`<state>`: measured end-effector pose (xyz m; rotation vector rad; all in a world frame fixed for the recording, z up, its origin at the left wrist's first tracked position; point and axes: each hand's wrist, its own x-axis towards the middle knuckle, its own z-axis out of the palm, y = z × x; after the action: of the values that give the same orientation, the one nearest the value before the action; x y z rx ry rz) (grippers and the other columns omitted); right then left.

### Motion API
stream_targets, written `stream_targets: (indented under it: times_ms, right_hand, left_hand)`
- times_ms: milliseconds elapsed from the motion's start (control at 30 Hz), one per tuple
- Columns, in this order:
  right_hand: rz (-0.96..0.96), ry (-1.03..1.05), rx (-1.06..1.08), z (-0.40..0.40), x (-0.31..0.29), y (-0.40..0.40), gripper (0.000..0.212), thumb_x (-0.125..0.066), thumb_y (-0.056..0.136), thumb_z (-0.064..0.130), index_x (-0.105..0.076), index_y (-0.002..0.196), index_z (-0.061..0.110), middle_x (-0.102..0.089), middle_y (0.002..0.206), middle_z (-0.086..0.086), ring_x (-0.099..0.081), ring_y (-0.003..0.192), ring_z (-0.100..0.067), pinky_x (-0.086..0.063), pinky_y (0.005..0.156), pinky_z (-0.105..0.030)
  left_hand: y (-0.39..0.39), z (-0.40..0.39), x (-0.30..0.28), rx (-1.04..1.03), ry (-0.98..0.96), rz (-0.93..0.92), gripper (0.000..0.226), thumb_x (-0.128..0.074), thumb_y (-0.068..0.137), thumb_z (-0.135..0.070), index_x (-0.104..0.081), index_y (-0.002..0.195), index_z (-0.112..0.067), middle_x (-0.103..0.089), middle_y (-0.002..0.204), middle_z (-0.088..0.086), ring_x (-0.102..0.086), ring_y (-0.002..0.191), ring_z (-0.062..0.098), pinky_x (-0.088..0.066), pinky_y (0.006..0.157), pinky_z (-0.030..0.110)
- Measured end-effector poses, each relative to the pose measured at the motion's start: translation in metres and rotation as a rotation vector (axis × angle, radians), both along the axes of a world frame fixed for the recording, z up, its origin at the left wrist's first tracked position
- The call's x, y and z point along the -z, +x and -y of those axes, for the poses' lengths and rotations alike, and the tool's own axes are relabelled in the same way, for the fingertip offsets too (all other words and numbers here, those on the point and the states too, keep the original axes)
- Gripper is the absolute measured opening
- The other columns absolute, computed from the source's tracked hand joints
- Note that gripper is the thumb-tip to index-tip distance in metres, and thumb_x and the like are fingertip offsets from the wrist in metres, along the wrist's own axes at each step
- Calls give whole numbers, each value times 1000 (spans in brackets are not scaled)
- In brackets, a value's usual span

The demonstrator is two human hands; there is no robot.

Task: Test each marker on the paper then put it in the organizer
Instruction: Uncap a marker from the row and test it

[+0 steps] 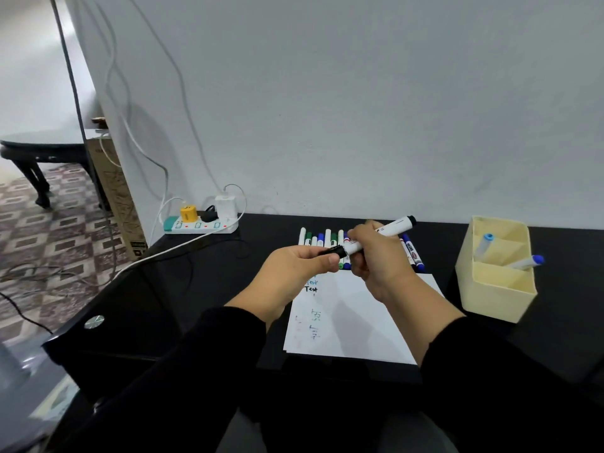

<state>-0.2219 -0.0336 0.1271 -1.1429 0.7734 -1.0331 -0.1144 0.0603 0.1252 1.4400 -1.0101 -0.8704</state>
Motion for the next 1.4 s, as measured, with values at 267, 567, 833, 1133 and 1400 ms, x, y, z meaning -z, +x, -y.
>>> stream_targets:
  times_ms: [267, 567, 833, 1133, 1400]
  right_hand:
    - [55, 95, 46, -6, 3, 6, 35, -44, 84, 0, -30, 58, 18, -32, 44, 3, -22, 34, -10, -19, 41, -16]
    - [14, 213, -40, -8, 21, 8, 32, -51, 92, 10, -39, 63, 18, -32, 44, 4, -26, 32, -6, -20, 36, -16]
    - [-205, 59, 376, 35, 25, -28, 19, -70, 83, 30, -56, 77, 18, -51, 66, 4, -45, 58, -8, -33, 49, -20]
    - [-685, -172, 849, 84, 47, -73, 51, -50, 90, 2, -34, 138, 5, -29, 144, -20, -33, 130, -35, -26, 109, -36]
    - [-815, -131, 844, 107, 57, -91, 43, -44, 96, 7, -33, 137, 2, -28, 144, -23, -32, 130, -38, -25, 109, -39]
  left_hand:
    - [-1, 5, 3, -47, -17, 30, 7, -70, 82, -17, -73, 87, -14, -71, 78, -5, -61, 73, -6, -39, 61, -1]
    - [12, 5, 18, 4, 50, 189, 17, -70, 83, -23, -71, 99, -20, -72, 87, -7, -61, 77, -2, -39, 61, -2]
    - [56, 21, 75, -158, 451, 516, 64, -43, 94, -50, -25, 148, -22, -25, 153, -4, -21, 142, 20, -22, 112, 36]
    - [58, 23, 131, -241, 682, 998, 82, -16, 87, -72, -7, 151, -22, 2, 159, 5, 5, 145, 25, 3, 113, 55]
    - [61, 25, 134, -207, 743, 1072, 89, -21, 81, -79, -7, 150, -26, 3, 159, 4, 4, 145, 26, 1, 113, 56]
